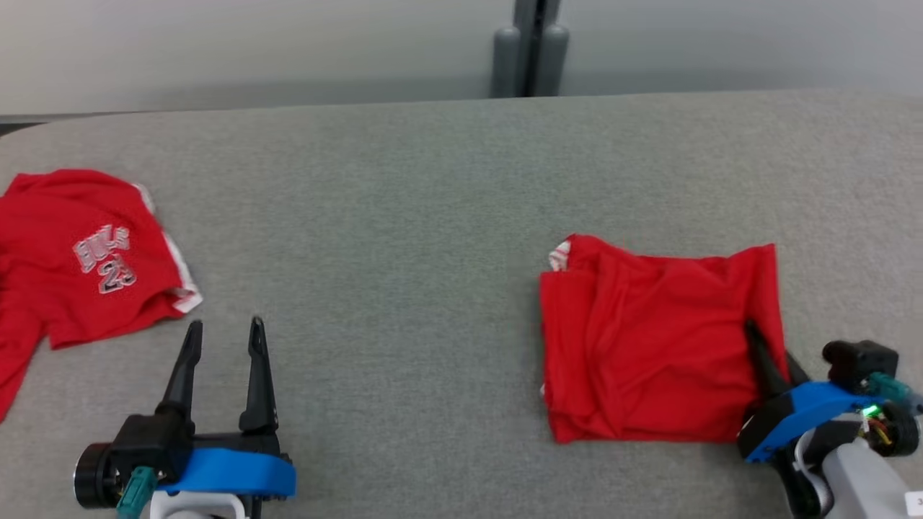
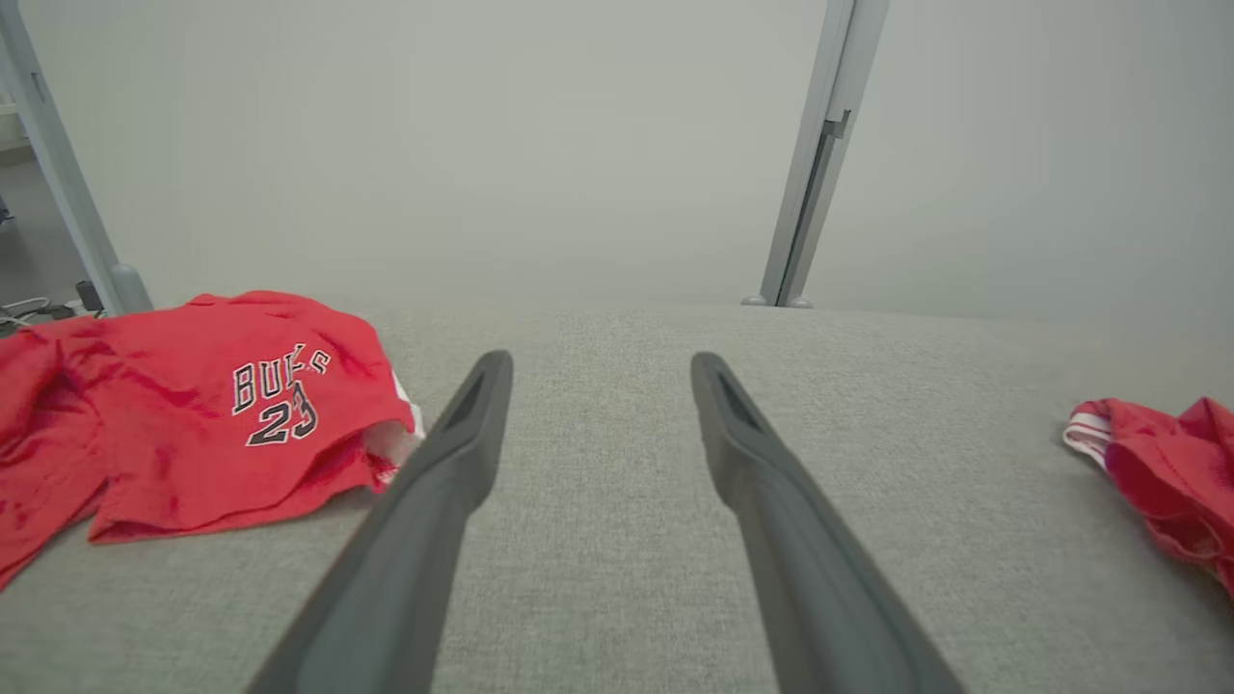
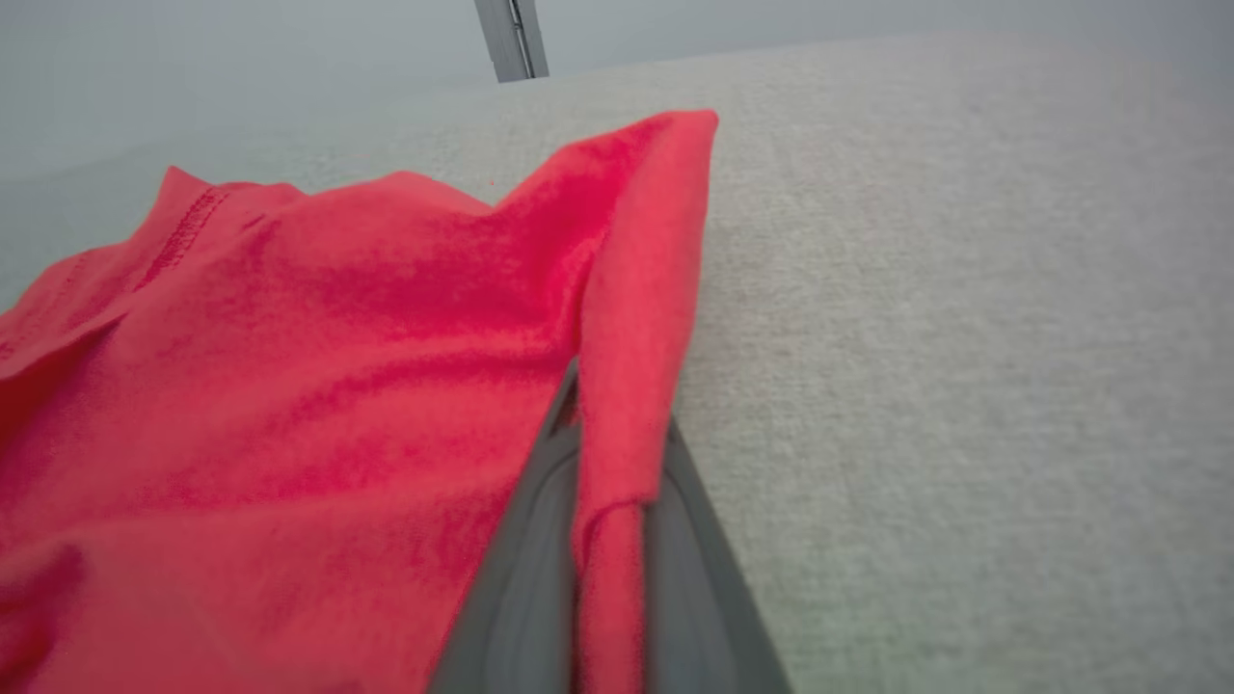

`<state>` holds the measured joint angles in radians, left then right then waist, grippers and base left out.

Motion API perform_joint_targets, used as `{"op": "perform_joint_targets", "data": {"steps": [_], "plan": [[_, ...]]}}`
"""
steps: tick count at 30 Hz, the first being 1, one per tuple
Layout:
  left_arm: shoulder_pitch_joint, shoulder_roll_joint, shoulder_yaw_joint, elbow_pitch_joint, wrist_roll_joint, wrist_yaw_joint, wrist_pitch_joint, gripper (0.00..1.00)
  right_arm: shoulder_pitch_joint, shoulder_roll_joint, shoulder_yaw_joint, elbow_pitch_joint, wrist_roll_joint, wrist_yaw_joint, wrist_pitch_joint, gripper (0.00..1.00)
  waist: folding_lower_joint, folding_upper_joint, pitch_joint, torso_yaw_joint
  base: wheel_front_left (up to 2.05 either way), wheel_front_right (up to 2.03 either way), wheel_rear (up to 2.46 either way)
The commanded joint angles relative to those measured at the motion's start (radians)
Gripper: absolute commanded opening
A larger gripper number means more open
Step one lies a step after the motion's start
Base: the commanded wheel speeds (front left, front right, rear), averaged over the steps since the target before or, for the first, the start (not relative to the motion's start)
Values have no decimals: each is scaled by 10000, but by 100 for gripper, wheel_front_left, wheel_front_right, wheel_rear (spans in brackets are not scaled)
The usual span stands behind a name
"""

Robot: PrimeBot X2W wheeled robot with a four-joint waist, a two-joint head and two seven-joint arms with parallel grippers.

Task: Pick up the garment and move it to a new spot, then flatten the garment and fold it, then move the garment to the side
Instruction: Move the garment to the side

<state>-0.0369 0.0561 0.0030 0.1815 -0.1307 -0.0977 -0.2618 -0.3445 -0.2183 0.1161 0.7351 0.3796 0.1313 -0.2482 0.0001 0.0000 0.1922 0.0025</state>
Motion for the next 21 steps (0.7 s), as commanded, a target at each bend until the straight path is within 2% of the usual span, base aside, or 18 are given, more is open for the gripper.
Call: {"op": "perform_joint_targets", "data": {"steps": [1,6,10,15,21], "plan": [[-234,-15,15,-97,28,2,-45,100,-180,-218,-193,-106,22,-9,-72,0,-1,0,168,-281,0,0,0],[-662,181,84,-246,193,-70,-37,100,-287,-454,-752,-466,63,-6,-131,0,-1,0,799,-1233,0,0,0],[-988,344,149,-393,295,-115,-39,100,-369,-426,-931,-707,-32,-6,-163,0,-1,0,1178,-1647,0,0,0],[-1332,527,160,-478,391,-161,-37,100,-928,-401,-660,-952,-248,-6,-173,0,-1,0,1524,-1822,0,0,0],[-1613,691,63,-701,460,-204,-37,100,-2631,-915,-2,-878,-505,-6,-79,0,-1,0,2046,-1713,0,0,0]]}}
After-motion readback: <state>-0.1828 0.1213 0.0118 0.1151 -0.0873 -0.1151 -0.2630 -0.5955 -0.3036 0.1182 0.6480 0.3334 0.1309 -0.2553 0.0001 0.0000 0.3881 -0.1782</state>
